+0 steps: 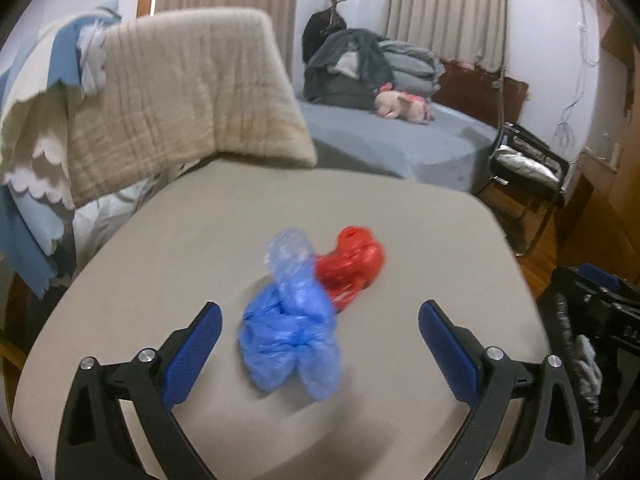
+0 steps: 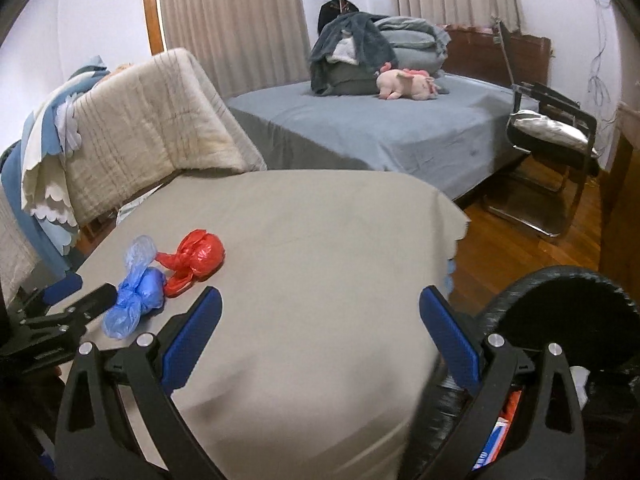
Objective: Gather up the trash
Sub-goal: 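Move the left gripper back to the table and grasp the blue plastic bag, then grasp the red plastic bag with the right gripper while the left gripper holds the blue bag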
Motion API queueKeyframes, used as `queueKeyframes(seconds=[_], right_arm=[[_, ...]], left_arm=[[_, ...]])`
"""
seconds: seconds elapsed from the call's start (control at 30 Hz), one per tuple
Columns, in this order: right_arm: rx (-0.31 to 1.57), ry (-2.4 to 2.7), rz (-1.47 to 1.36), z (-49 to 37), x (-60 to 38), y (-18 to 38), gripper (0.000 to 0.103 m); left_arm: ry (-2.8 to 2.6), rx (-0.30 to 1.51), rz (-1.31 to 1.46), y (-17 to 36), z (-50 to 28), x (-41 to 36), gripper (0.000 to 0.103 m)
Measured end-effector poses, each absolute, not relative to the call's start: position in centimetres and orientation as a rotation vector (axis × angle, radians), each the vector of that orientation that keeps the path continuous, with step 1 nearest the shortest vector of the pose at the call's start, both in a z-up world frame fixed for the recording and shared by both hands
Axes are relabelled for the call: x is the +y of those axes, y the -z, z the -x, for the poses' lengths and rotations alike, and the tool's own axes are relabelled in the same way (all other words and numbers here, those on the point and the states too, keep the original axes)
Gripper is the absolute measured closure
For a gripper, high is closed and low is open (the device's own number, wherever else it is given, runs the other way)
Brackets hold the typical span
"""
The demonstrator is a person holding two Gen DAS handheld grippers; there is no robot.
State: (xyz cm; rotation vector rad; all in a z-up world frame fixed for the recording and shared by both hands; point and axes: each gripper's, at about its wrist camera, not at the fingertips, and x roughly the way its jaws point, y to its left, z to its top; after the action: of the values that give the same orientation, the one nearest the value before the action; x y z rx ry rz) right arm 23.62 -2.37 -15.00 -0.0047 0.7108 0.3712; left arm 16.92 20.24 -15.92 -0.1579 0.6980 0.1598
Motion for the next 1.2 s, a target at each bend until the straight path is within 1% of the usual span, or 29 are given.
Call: queueKeyframes(seconds=[0.37,0.43,0.53,0.6,0.63,0.67,0.7,0.77,0.9,1.2], right_arm=[[0.751,-0.372,0.046,-25.3,-0.2,17.1,0.007],[0.753,-0.372,0.051,-25.4,0.0,17.3,0.007],[0.756,-0.373,0.057,-25.6,0.2,17.5,0.007],[0.758,-0.374,0.059,-25.7,0.3,17.5,0.007],[0.758,-0.375,0.060,-25.7,0.4,17.5,0.007],[0.759,-0.377,0.060,-25.8,0.4,17.5,0.007],[0.759,-0.378,0.060,-25.8,0.6,17.5,0.007],[0.758,-0.382,0.061,-25.8,1.0,17.5,0.007],[0.755,-0.397,0.066,-25.9,2.0,17.4,0.007],[0.745,-0.440,0.066,-26.8,5.5,17.1,0.007]], left_arm=[[-0.169,0.797,0.197,19.9,-20.1,22.4,0.008],[-0.169,0.813,0.199,20.3,-20.6,22.6,0.010],[-0.149,0.838,0.223,20.9,-20.9,22.7,0.019],[-0.135,0.852,0.244,21.2,-21.0,22.9,0.028],[-0.133,0.855,0.250,21.3,-20.9,23.0,0.030],[-0.129,0.857,0.253,21.3,-20.8,23.1,0.036],[-0.128,0.859,0.253,21.3,-20.6,23.1,0.040],[-0.126,0.851,0.256,21.0,-20.2,23.1,0.043],[-0.143,0.816,0.264,20.1,-19.1,23.5,0.045],[-0.211,0.761,0.260,18.3,-18.5,26.7,0.046]])
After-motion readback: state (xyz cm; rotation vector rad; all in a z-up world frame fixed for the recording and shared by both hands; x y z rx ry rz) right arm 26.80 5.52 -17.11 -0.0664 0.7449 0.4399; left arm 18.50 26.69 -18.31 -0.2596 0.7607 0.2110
